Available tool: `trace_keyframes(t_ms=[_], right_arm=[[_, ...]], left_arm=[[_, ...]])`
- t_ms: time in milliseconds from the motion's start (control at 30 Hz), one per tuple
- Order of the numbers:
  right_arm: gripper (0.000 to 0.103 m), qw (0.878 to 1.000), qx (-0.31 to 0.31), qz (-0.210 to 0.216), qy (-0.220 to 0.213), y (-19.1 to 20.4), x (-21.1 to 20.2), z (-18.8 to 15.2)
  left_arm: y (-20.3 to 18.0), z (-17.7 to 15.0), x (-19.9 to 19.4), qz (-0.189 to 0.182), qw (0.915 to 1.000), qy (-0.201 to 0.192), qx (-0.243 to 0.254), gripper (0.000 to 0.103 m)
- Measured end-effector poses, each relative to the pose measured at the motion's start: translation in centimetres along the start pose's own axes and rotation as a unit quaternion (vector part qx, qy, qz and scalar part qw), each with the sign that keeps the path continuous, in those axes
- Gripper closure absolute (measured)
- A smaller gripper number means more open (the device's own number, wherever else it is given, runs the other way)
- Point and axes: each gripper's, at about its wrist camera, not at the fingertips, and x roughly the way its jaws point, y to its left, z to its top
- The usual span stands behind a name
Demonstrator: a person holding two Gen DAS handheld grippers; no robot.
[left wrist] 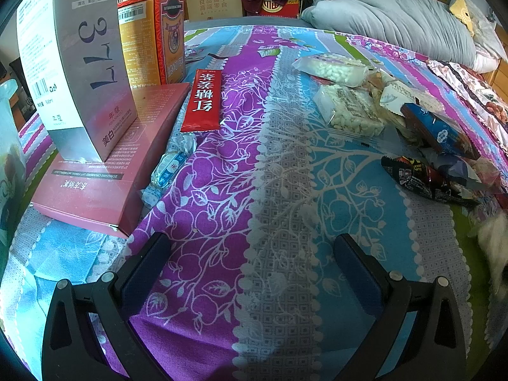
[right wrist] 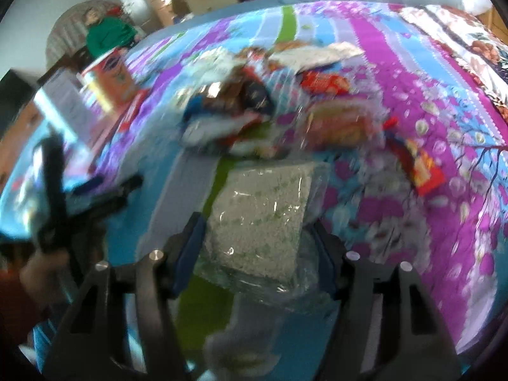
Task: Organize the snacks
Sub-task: 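Grasp the green-speckled clear bag with the right tool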
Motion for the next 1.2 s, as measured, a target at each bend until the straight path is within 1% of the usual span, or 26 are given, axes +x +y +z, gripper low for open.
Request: trace_keyframes(t_ms=[33, 67, 100, 233, 367, 467, 533, 600, 667, 833, 1033, 1100, 1133, 1200], right_arm=[[0.036, 1.0, -0.003, -0.002, 0.005, -0.1, 0.3, -0.2], [0.031, 1.0, -0.002, -0.005, 0.011, -0.2, 0.7, -0.3], [0.029, 1.0, -0.002, -0.007, 0.013, -0.3, 0.8, -0.3], [0.016, 1.0, -0.008, -0.025, 0.005, -0.6, 0.5, 0.1], [0.014, 0.999, -0.012, -0.031, 0.001, -0.1, 0.4, 0.3], [0.009, 0.999, -0.014, -0.046, 0.0, 0.6, 0.6, 0.3], [0.009, 0.998, -0.021, -0.061, 0.009, 1.0, 1.3, 0.2], [0.01, 0.997, -0.023, -0.066, 0.017, 1.1, 1.9, 0.1], [0.016, 0.997, -0.025, -0.072, 0.019, 1.0, 2.1, -0.2], [0.019, 0.998, -0.024, -0.053, 0.017, 0.2, 2.0, -0.6], [0.018, 0.999, -0.018, -0.042, 0.017, 0.1, 2.1, -0.7], [0.02, 0.999, -0.014, -0.035, 0.018, -0.1, 1.8, -0.5], [0.025, 0.999, -0.013, -0.032, 0.018, -0.3, 1.6, -0.4], [0.029, 1.0, -0.014, -0.016, 0.019, -0.7, 1.0, -0.1]], left_arm=[[0.0, 0.0, 0.1, 0.001, 1.0, 0.0, 0.001, 0.0], [-0.1, 0.0, 0.1, 0.002, 1.0, 0.001, 0.001, 0.0], [-0.1, 0.0, 0.2, 0.003, 1.0, 0.001, 0.001, 0.0], [-0.2, 0.2, 0.3, 0.005, 1.0, 0.002, 0.002, 0.0], [-0.3, 0.2, 0.4, 0.005, 1.0, 0.003, 0.002, 0.0], [-0.3, 0.2, 0.4, 0.006, 1.0, 0.003, 0.003, 0.0], [-0.3, 0.2, 0.4, 0.006, 1.0, 0.003, 0.003, 0.0], [-0.3, 0.2, 0.4, 0.006, 1.0, 0.003, 0.003, 0.0], [-0.3, 0.2, 0.4, 0.006, 1.0, 0.003, 0.003, 0.0], [-0.3, 0.2, 0.4, 0.006, 1.0, 0.003, 0.003, 0.0], [-0.3, 0.2, 0.4, 0.006, 1.0, 0.003, 0.003, 0.0], [-0.3, 0.2, 0.4, 0.006, 1.0, 0.003, 0.003, 0.0], [-0.3, 0.3, 0.4, 0.006, 1.0, 0.003, 0.003, 0.0], [-0.3, 0.3, 0.4, 0.006, 1.0, 0.003, 0.003, 0.0]])
